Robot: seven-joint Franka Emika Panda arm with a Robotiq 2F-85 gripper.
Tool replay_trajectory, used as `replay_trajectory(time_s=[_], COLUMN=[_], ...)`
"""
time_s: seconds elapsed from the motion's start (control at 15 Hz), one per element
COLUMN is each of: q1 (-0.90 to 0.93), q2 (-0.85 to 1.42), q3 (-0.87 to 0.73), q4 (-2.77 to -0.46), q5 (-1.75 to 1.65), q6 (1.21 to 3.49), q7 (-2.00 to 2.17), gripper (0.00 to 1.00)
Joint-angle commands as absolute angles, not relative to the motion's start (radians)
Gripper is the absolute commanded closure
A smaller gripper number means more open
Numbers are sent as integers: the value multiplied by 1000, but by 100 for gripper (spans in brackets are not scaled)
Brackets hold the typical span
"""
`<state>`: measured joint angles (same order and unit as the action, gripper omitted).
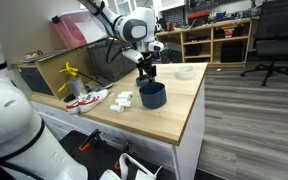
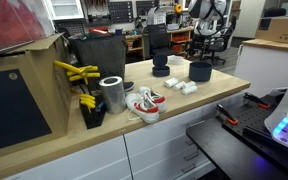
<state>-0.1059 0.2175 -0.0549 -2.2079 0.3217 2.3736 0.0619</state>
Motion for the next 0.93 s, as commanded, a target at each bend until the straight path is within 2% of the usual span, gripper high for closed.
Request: replay_trajectory(time_s=[0.0, 0.87], q1=[-101, -92], q2=[219, 269], q3=[-71, -90], q4=[-2184, -2171], q5=[310, 263], q6=[2319, 2311], q7=[163, 334], gripper=[0, 0])
